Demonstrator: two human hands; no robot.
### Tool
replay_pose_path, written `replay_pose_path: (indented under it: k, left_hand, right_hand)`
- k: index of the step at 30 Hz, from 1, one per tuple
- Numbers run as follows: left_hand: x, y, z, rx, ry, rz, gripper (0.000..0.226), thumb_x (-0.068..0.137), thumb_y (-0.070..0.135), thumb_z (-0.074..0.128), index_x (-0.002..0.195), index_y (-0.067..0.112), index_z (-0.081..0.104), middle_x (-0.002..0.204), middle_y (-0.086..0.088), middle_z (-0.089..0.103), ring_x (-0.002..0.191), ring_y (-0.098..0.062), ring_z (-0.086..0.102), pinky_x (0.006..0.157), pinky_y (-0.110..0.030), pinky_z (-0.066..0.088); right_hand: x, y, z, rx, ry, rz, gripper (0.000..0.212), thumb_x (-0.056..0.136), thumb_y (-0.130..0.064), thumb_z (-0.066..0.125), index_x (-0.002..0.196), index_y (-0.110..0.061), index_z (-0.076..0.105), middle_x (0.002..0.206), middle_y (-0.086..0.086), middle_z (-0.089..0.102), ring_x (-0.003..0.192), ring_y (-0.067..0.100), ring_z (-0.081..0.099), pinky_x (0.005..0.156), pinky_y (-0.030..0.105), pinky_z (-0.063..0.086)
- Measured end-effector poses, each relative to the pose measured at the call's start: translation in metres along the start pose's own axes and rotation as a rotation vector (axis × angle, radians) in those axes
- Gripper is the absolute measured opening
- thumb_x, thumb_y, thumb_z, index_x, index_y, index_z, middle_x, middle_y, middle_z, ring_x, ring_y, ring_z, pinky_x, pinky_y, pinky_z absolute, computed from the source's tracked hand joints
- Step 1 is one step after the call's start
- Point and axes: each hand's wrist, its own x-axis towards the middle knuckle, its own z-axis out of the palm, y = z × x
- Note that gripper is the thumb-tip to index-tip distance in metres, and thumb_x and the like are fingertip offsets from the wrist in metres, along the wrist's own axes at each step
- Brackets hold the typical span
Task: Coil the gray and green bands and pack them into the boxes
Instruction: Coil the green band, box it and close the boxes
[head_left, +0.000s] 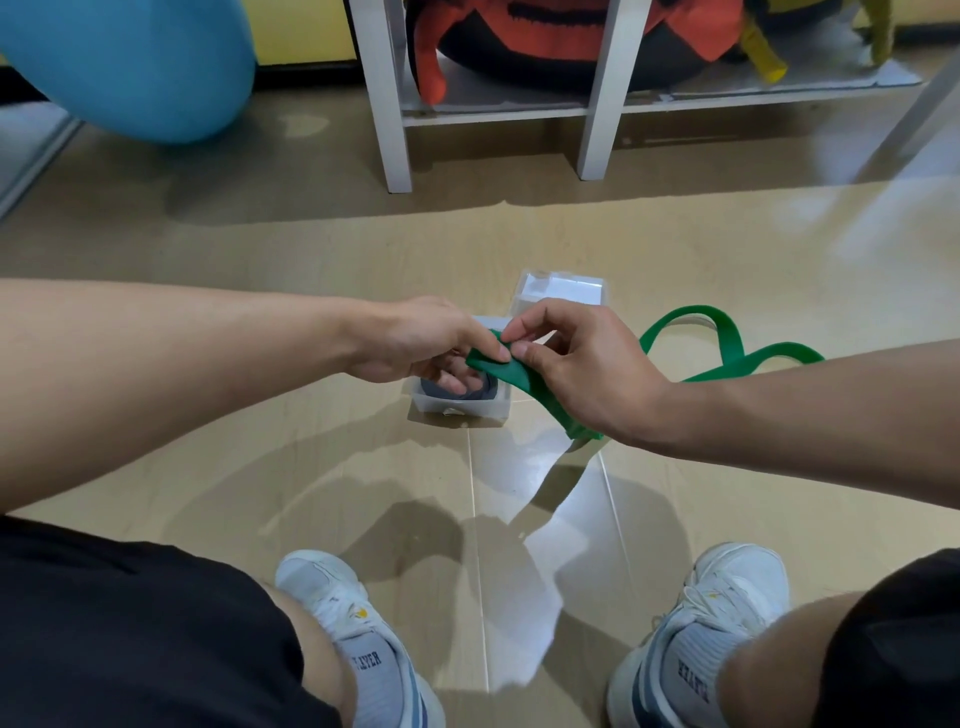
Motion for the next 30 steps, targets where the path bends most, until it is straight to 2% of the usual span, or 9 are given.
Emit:
replay_pose_path:
  k: [3, 6, 9, 12, 14, 20, 24, 28, 30]
  left_hand:
    - [-0.001, 0.000, 0.000, -0.009, -0.004, -0.031, 0.028, 0.093, 0.018, 0.068, 0.113, 0.000, 0.073, 0.090, -0.013, 0.064, 0.075, -0.018, 0.061, 0.068, -0.024, 0.054]
    - [-0.003, 0.004, 0.001, -0.138, 0.005, -0.050, 0.019, 0.093, 0.019, 0.068, 0.104, 0.003, 0.073, 0.081, -0.009, 0.063, 0.068, -0.015, 0.062, 0.072, -0.024, 0.056]
    - [-0.005, 0.009, 0.001, -0.231, 0.004, -0.055, 0.013, 0.096, 0.020, 0.063, 0.098, 0.009, 0.070, 0.075, -0.003, 0.066, 0.065, -0.012, 0.062, 0.071, -0.022, 0.055]
    - [-0.007, 0.010, -0.001, -0.247, 0.004, -0.062, 0.019, 0.097, 0.024, 0.062, 0.105, 0.009, 0.071, 0.083, -0.003, 0.066, 0.071, -0.012, 0.062, 0.073, -0.022, 0.053]
    - [-0.007, 0.009, 0.003, -0.231, -0.043, -0.067, 0.021, 0.097, 0.026, 0.063, 0.107, 0.009, 0.071, 0.088, -0.005, 0.067, 0.074, -0.014, 0.063, 0.078, -0.025, 0.054]
    - [-0.006, 0.007, 0.014, -0.221, -0.093, -0.064, 0.019, 0.098, 0.032, 0.063, 0.103, 0.013, 0.066, 0.071, -0.002, 0.064, 0.064, -0.012, 0.063, 0.075, -0.025, 0.055]
    - [-0.008, 0.008, 0.015, -0.179, -0.085, -0.072, 0.020, 0.098, 0.034, 0.063, 0.104, 0.015, 0.065, 0.070, -0.001, 0.066, 0.055, -0.008, 0.062, 0.072, -0.023, 0.054]
    - [-0.007, 0.006, 0.012, -0.215, -0.094, -0.103, 0.027, 0.094, 0.033, 0.069, 0.115, 0.016, 0.066, 0.103, -0.009, 0.070, 0.090, -0.016, 0.068, 0.074, -0.023, 0.054]
    - [-0.007, 0.006, 0.012, -0.263, -0.082, -0.115, 0.025, 0.093, 0.027, 0.070, 0.114, 0.014, 0.067, 0.104, -0.009, 0.068, 0.097, -0.019, 0.066, 0.078, -0.023, 0.055]
  right_hand:
    - [0.003, 0.000, -0.003, -0.074, 0.020, 0.035, 0.011, 0.093, -0.028, 0.072, 0.091, -0.038, 0.069, 0.098, -0.016, 0.057, 0.064, -0.004, 0.059, 0.057, 0.005, 0.039]
    - [0.004, -0.003, -0.007, -0.058, 0.002, 0.023, 0.009, 0.097, -0.026, 0.067, 0.095, -0.032, 0.073, 0.081, -0.018, 0.063, 0.063, -0.008, 0.058, 0.057, 0.005, 0.039]
    - [0.001, -0.004, -0.010, -0.028, -0.072, -0.002, 0.019, 0.098, -0.025, 0.062, 0.115, -0.031, 0.070, 0.101, -0.018, 0.070, 0.092, -0.003, 0.064, 0.079, 0.015, 0.051]
    - [0.000, -0.004, -0.009, -0.102, -0.176, -0.046, 0.053, 0.082, -0.039, 0.081, 0.131, -0.036, 0.061, 0.117, -0.025, 0.064, 0.112, -0.001, 0.060, 0.096, 0.021, 0.051]
    - [0.001, -0.004, -0.009, -0.131, -0.166, -0.066, 0.059, 0.076, -0.043, 0.086, 0.130, -0.037, 0.063, 0.114, -0.027, 0.064, 0.110, -0.004, 0.060, 0.094, 0.018, 0.049]
    - [0.010, -0.004, -0.010, -0.197, -0.149, -0.109, 0.025, 0.080, -0.036, 0.085, 0.099, -0.041, 0.070, 0.092, -0.021, 0.071, 0.088, -0.010, 0.063, 0.068, 0.007, 0.047]
    - [0.015, -0.002, -0.011, -0.168, -0.190, -0.060, 0.032, 0.073, -0.034, 0.090, 0.099, -0.037, 0.073, 0.088, -0.021, 0.073, 0.083, -0.007, 0.066, 0.072, 0.012, 0.050]
    - [0.017, 0.000, -0.013, -0.052, -0.211, 0.007, 0.046, 0.066, -0.030, 0.094, 0.109, -0.030, 0.076, 0.091, -0.016, 0.077, 0.087, 0.000, 0.072, 0.086, 0.027, 0.060]
    - [0.018, 0.002, -0.013, 0.002, -0.218, 0.014, 0.046, 0.069, -0.026, 0.093, 0.111, -0.028, 0.076, 0.092, -0.016, 0.078, 0.088, 0.001, 0.073, 0.089, 0.028, 0.060]
